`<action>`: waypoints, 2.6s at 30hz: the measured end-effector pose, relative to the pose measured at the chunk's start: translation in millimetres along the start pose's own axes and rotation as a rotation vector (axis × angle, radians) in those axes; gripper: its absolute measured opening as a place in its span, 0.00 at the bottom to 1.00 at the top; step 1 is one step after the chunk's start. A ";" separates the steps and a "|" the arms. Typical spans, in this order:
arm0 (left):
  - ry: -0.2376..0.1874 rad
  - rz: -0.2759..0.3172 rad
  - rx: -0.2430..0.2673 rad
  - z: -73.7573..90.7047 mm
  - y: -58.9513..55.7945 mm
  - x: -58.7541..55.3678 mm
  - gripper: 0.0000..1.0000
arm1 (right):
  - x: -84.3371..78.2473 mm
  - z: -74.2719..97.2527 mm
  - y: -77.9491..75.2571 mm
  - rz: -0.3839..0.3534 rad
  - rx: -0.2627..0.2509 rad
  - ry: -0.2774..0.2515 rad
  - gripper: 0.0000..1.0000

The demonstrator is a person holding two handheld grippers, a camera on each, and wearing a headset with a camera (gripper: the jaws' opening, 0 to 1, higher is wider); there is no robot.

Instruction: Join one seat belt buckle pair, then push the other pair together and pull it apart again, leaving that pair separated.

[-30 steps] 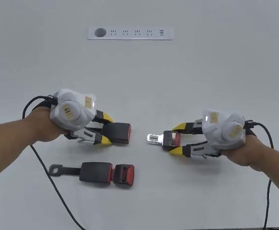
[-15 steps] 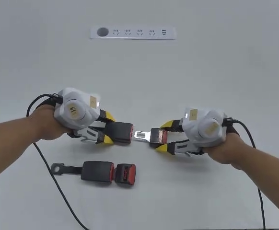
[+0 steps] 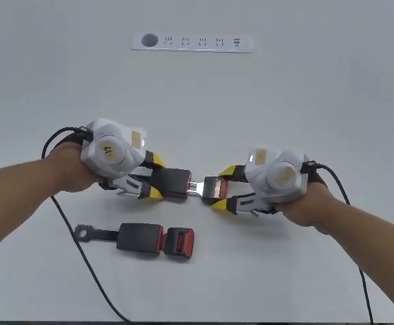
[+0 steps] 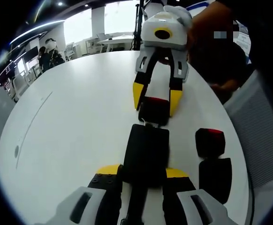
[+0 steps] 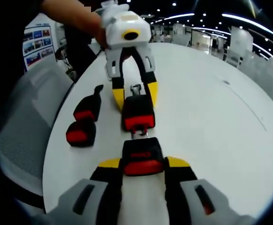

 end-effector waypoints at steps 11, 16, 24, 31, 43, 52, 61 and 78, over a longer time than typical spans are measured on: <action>0.020 -0.008 0.003 -0.6 0.0 1.2 0.34 | 0.5 0.3 3.3 -0.011 0.004 0.020 0.34; 0.029 -0.011 0.004 -0.9 -0.1 2.0 0.34 | 2.7 -1.4 4.1 -0.018 0.000 0.030 0.34; 0.037 -0.026 0.001 -1.1 -0.5 3.2 0.33 | 4.7 -5.0 4.7 -0.033 -0.004 0.041 0.34; 0.046 -0.037 -0.005 -2.3 0.9 3.4 0.33 | 12.7 -12.3 5.4 -0.053 -0.010 0.045 0.33; 0.061 -0.074 -0.022 -3.7 3.4 3.5 0.33 | 15.5 -14.6 5.6 -0.072 -0.010 0.053 0.33; 0.070 -0.093 -0.031 -3.3 3.9 3.4 0.33 | 16.6 -14.8 5.0 -0.068 -0.009 0.064 0.33; 0.074 -0.103 -0.035 -3.9 4.0 3.0 0.33 | 17.3 -14.8 5.0 -0.068 -0.009 0.069 0.34; 0.090 -0.135 -0.052 -2.3 1.8 6.5 0.33 | 17.7 -15.1 5.3 -0.068 -0.010 0.070 0.34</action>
Point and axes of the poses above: the centre of the closed fingertips' face, and the gripper's own axes: z roughly backward along the fingers, y roughly to its left, x roughly out of its top, the point moved 7 cm from there along z, roughly backward along the fingers, and after that the axes turned 8 degrees about x, right-handed, at the moved point
